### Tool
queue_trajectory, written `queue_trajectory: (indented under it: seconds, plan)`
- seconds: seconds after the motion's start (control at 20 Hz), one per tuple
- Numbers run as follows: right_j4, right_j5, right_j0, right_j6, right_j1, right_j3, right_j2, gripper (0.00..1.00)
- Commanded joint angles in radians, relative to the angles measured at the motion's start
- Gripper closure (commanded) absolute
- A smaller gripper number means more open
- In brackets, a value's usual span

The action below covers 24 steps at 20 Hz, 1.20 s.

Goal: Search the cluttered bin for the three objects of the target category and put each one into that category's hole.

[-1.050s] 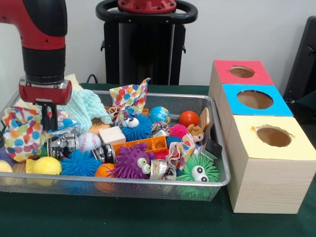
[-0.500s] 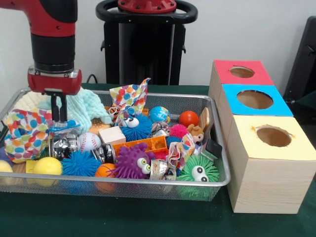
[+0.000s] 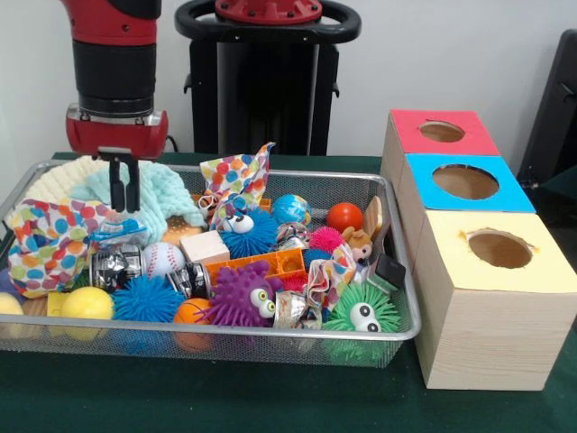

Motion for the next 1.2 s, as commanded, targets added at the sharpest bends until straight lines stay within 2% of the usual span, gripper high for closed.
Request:
queue_trajectory:
  seconds: [0.05, 0.15, 0.3, 0.4, 0.6, 0.65, 0.8, 1.0, 1.2]
  plan:
    - [0.045, 0.044, 0.05, 0.131, 0.124, -0.076, 0.022, 1.0]
    - [0.04, 0.076, 0.091, 0.143, 0.199, -0.149, -0.022, 1.0]
    - [0.056, 0.11, 0.099, 0.133, 0.255, -0.198, -0.033, 1.0]
    - [0.034, 0.087, 0.09, 0.1, 0.28, -0.207, -0.029, 1.0]
    - [0.012, 0.051, 0.098, 0.107, 0.292, -0.227, -0.067, 1.0]
    - [0.014, 0.031, 0.091, 0.107, 0.293, -0.221, -0.065, 0.0]
    - [0.022, 0.065, 0.083, 0.097, 0.291, -0.216, -0.061, 0.0]
    - [0.023, 0.018, 0.05, 0.083, 0.278, -0.185, -0.022, 0.0]
    - [0.016, 0.026, 0.047, 0.07, 0.253, -0.175, -0.013, 0.0]
